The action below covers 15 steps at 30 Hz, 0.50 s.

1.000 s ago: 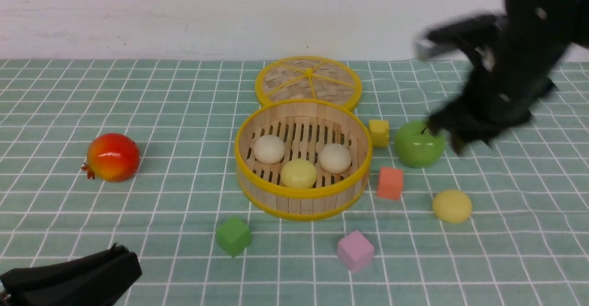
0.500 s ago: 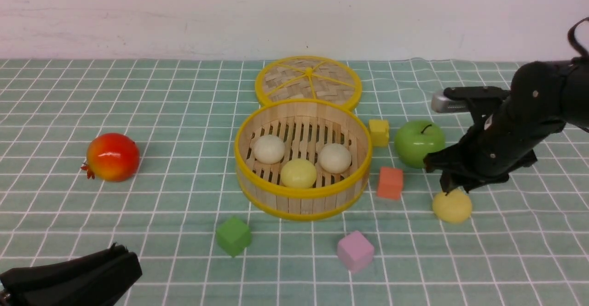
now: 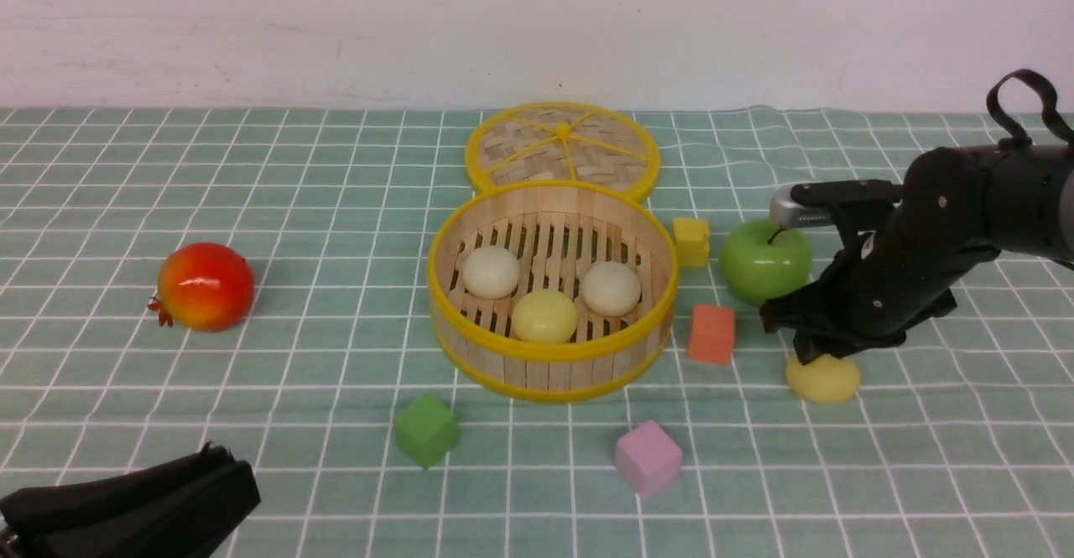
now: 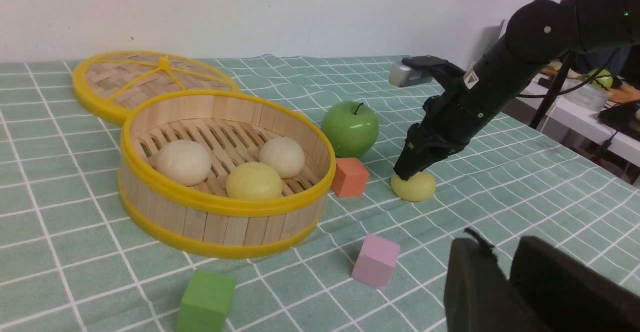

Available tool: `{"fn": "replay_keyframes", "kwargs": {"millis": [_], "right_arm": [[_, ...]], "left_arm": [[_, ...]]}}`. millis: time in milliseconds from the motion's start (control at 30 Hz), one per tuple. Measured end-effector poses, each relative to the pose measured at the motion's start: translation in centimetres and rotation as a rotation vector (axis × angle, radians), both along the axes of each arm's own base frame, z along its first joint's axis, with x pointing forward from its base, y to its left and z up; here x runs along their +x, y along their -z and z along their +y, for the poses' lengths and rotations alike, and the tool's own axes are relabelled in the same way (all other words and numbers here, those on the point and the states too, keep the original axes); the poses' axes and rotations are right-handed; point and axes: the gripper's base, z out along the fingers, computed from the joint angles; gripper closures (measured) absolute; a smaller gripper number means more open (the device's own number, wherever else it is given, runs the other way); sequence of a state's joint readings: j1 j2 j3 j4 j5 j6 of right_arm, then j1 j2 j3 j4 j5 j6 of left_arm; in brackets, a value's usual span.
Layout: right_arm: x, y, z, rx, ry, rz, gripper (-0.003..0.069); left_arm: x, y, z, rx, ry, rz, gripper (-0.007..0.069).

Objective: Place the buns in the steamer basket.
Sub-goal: Use the right arm to grab a steamed stuffed bun, then use the right arm to put the steamed stuffed bun into the steamer

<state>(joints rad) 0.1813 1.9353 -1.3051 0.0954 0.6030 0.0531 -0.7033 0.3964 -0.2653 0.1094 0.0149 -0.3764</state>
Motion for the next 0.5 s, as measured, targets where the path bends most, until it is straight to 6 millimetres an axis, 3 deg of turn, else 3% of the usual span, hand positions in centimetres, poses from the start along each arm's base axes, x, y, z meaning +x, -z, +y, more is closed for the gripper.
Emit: {"fn": "replay_keyframes", "kwargs": {"millis": [200, 367, 500], "right_arm": [[-0.7, -1.9, -0.1, -0.012, -0.026, -0.009, 0.0647], [-1.9, -5.5, 0.0, 0.001, -0.045, -0.081, 0.0659], [-2.7, -10.5, 3.0, 0.047, -0.147, -0.237, 0.0659]], "left_arm": [[0.0, 0.0, 0.0, 0.0, 0.0, 0.0, 0.0513], [0.0, 0.0, 0.0, 0.0, 0.0, 0.0, 0.0512], [0.0, 0.0, 0.0, 0.0, 0.0, 0.0, 0.0512]]}}
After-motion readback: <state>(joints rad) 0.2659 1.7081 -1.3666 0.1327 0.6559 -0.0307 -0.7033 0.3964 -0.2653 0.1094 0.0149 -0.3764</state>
